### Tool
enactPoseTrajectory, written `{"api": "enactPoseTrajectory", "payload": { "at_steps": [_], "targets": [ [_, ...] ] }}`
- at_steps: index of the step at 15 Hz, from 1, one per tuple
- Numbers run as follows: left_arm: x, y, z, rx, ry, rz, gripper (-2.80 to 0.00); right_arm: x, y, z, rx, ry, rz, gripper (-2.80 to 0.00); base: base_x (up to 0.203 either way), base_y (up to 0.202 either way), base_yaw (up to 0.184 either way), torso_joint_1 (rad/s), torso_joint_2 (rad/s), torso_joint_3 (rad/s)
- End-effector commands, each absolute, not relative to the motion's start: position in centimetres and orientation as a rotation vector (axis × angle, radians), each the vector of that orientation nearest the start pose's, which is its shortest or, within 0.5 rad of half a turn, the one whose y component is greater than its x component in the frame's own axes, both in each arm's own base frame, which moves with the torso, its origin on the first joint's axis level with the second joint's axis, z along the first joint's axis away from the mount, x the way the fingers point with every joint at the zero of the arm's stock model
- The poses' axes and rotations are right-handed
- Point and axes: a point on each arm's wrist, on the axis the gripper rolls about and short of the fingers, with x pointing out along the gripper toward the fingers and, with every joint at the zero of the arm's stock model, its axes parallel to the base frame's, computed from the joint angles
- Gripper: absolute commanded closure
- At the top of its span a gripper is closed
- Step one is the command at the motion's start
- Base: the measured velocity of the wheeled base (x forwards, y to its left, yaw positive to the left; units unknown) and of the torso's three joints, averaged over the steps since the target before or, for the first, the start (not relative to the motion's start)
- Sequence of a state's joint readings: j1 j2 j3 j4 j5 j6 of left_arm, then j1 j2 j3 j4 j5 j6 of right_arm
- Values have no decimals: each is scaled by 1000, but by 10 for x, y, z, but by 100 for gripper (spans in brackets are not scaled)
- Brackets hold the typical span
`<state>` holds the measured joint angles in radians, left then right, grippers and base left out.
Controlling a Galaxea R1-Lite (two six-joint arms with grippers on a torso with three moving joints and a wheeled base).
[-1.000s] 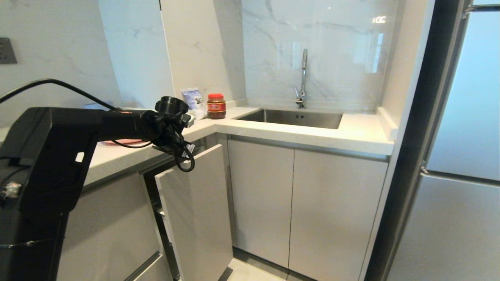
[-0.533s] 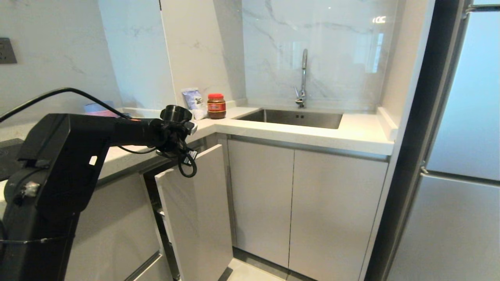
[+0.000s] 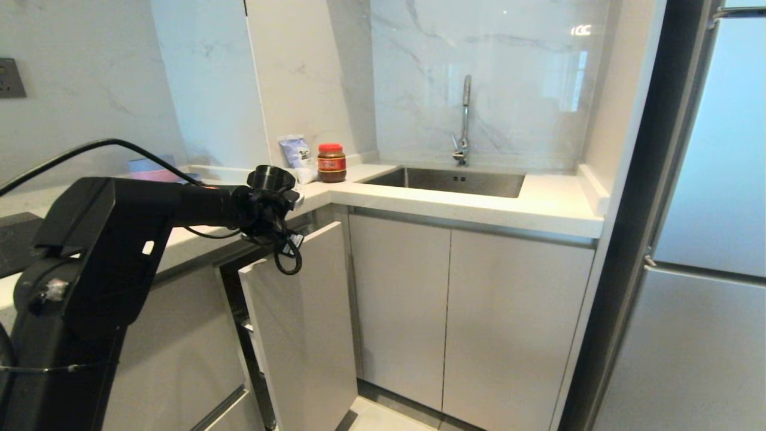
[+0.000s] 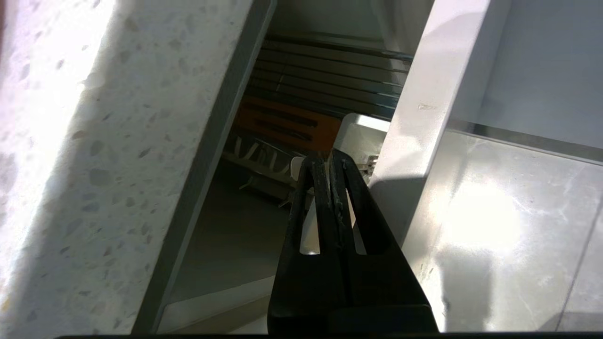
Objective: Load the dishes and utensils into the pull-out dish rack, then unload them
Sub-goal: Open the cupboard
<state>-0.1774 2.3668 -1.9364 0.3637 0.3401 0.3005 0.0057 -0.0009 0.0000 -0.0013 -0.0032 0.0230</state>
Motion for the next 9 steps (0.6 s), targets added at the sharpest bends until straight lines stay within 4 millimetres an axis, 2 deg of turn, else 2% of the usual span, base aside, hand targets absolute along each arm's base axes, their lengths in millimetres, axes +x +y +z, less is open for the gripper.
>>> {"api": "enactPoseTrajectory", "payload": {
  "at_steps": [1, 9],
  "targets": [
    [468, -77, 135, 481, 792, 13, 0, -23, 0, 75, 23, 0, 3, 0, 0, 0, 0, 0, 0, 0],
    [453, -87, 153, 441, 805, -112, 0, -23, 0, 75, 23, 0, 3, 0, 0, 0, 0, 0, 0, 0]
  ]
}}
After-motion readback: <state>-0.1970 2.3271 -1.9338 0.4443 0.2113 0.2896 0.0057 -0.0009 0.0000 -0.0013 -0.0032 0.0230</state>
